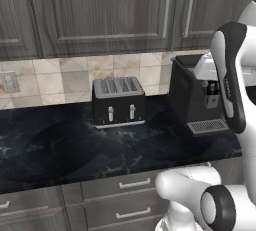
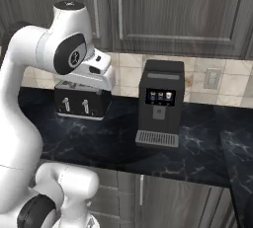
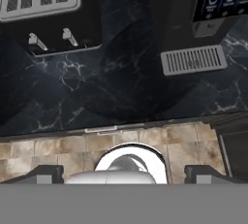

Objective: Open the cabinet. Pick the soap dispenser and place it next to the sink. Then close the cabinet.

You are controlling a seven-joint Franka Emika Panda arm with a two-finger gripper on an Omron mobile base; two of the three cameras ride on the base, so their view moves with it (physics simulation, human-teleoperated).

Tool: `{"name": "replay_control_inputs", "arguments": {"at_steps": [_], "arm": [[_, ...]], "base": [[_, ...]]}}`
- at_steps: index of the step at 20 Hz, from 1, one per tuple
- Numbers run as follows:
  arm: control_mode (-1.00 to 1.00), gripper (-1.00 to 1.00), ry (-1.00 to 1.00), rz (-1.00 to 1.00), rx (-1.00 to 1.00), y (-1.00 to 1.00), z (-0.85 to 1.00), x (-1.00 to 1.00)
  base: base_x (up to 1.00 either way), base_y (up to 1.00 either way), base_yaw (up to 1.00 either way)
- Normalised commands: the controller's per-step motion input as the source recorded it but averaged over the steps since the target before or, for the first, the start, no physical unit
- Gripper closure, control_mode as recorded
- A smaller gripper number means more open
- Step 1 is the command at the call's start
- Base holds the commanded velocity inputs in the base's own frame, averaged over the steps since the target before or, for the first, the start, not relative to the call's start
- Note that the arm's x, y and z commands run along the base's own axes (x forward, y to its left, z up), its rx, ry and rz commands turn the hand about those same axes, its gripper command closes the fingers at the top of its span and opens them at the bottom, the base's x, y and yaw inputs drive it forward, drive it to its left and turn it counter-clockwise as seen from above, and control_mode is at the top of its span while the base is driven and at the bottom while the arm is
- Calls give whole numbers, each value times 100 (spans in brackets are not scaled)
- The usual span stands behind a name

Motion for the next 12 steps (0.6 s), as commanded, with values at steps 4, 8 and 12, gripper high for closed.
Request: {"name": "replay_control_inputs", "arguments": {"at_steps": [4,8,12], "arm": [[-100,-100,-3,1,0,33,62,-3],[-100,-100,-13,9,1,10,21,-11],[-100,-100,-4,6,1,0,0,-8]], "base": [[0,0,0],[0,0,0],[0,0,0]]}}
